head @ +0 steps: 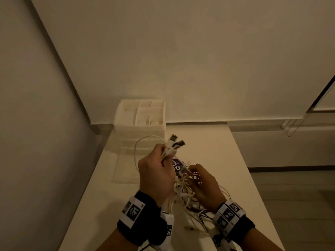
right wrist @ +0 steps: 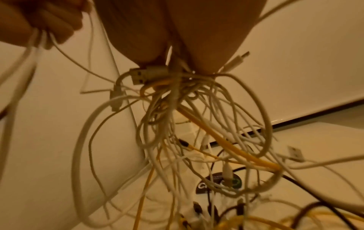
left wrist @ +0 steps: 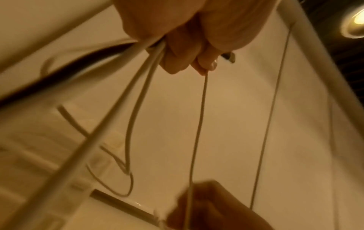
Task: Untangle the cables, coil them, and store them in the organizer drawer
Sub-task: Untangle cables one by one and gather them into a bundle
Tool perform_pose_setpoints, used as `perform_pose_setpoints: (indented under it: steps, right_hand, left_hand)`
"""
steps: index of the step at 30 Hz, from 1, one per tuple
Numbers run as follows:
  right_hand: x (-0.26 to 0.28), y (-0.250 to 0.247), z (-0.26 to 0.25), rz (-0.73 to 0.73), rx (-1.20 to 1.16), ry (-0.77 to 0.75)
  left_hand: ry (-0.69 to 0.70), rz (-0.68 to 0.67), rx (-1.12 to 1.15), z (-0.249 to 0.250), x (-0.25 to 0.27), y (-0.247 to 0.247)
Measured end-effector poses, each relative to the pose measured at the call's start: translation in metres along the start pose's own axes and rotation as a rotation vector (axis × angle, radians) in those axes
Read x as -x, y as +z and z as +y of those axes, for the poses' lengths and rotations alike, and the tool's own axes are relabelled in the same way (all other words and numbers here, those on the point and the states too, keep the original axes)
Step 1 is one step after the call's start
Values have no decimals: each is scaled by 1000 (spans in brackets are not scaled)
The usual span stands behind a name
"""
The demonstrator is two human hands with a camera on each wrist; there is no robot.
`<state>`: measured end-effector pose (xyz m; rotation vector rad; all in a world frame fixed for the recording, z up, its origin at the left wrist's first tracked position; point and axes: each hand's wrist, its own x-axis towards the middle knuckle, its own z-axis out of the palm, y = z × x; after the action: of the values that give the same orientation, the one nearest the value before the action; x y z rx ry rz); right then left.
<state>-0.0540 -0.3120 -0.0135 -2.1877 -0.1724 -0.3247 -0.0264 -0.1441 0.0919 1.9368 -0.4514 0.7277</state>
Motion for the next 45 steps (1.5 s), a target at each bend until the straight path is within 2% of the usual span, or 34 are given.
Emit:
perform_pose_setpoints:
  steps: [2, 5, 9, 12, 15, 17, 19, 21, 23, 25, 29, 31, 35, 39, 42, 45]
  right_hand:
    - [10, -2, 10, -8, 47, 28]
    - [17, -6, 17, -137, 83, 187]
    - [13, -18, 8, -232, 153, 263]
    - [11, -26, 0, -218, -41, 389]
    - [14, -28, -6, -208, -192, 441]
    - [19, -31, -10, -194, -281, 440]
    - [22, -30, -12, -237, -274, 399]
    - [26, -26, -16, -337, -173, 377]
    - [27, -17, -19, -333, -138, 347]
    - [29, -12, -18, -307, -163, 383]
    - [23, -11, -13, -422, -92, 426]
    - [20, -12, -12, -358, -161, 442]
    - [29, -15, -6, -290, -291, 496]
    - [35, -9, -5, -182, -345, 560]
    - [37, -6, -10, -95, -293, 517]
    - [45, -5, -10, -136, -313, 509]
  left_hand:
    - [-33, 3, -3, -14, -3, -1]
    - [-81, -65, 26, -21, 5, 1]
    - [-141, -23, 57, -22, 6, 3]
    - [-170, 13, 19, -22, -4, 0]
    - [-180, 43, -18, -26, -10, -3]
    - [-197, 89, -38, -31, -14, -5]
    - [-195, 121, -39, -31, -16, -6]
    - [-144, 92, -6, -25, -10, -4]
    - [-110, 58, 21, -17, -8, -1]
    - [-114, 69, 42, -15, -7, -1]
    - [-113, 150, 107, -5, -2, -5]
    - [-96, 112, 111, -2, 0, -4]
    - [-151, -5, 129, -9, 0, -6]
    - [-206, -12, 151, -15, 8, -9]
    - [-223, -23, 159, -13, 10, -7]
    - [-240, -11, 164, -10, 8, -6]
